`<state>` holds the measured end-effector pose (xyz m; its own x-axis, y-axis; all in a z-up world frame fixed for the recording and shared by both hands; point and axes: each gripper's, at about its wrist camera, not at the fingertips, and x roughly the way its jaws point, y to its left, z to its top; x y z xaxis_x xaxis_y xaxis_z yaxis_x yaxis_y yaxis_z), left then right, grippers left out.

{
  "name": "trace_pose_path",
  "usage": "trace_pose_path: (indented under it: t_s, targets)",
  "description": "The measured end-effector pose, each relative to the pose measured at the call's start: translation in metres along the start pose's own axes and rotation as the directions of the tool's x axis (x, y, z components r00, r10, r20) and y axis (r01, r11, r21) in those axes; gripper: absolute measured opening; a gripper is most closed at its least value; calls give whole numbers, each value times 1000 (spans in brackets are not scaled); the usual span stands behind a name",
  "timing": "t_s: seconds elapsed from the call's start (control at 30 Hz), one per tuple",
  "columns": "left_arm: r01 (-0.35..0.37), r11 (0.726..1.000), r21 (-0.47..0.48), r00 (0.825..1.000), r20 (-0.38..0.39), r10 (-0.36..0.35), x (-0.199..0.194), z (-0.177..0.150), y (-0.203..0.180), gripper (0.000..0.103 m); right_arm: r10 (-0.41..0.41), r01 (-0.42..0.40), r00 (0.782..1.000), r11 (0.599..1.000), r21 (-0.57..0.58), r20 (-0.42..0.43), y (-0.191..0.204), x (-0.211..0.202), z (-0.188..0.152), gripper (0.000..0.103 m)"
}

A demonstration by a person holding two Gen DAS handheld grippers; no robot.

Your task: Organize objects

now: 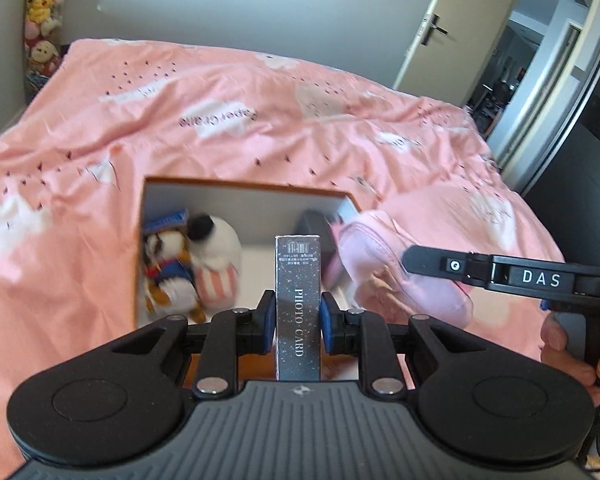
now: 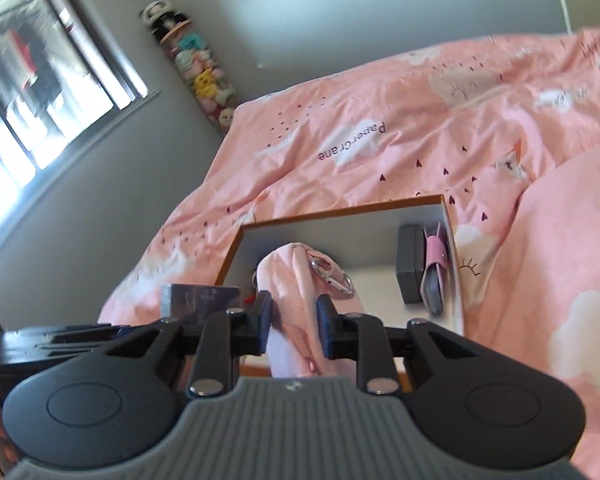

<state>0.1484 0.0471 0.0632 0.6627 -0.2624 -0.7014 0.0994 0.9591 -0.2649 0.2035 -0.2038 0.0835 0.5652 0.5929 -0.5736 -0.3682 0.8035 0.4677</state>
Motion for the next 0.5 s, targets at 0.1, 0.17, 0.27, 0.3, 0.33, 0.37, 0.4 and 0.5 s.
trace_pose_path:
  t_s: [0.1, 0.17, 0.27, 0.3, 0.33, 0.37, 0.4, 0.5]
  targets:
    - [-10, 1000, -10, 1000, -16, 10, 19, 15, 11, 25, -1, 1, 1000, 997, 75, -5, -14, 25, 9, 25]
    - [-9, 1000, -24, 999, -33, 8, 34, 24, 19, 25, 14, -13, 1000, 989, 149, -6, -25, 43, 14, 25]
    - [-12, 999, -51, 998, -70, 9, 58, 34, 29, 25, 18, -17, 1000, 972, 235, -4, -39, 71, 21, 25]
    - [-17, 998, -53, 997, -80, 12, 67, 37, 31, 25, 8, -7, 1000, 969, 246, -4, -42, 81, 23, 25]
    - [-23, 998, -55, 996, -85, 18, 74, 39, 33, 25, -7, 7, 1000, 967, 253, -1, -44, 90, 25, 25]
    - [-30, 998, -55, 996, -88, 25, 81, 40, 33, 25, -20, 18, 1000, 966, 256, 5, -47, 98, 26, 25]
    - [-36, 998, -56, 995, -92, 31, 89, 43, 35, 25, -31, 28, 999, 966, 258, 10, -50, 106, 28, 25]
    - [-40, 998, -58, 993, -109, 34, 113, 49, 38, 25, -54, 54, 999, 960, 275, -5, -60, 130, 32, 25]
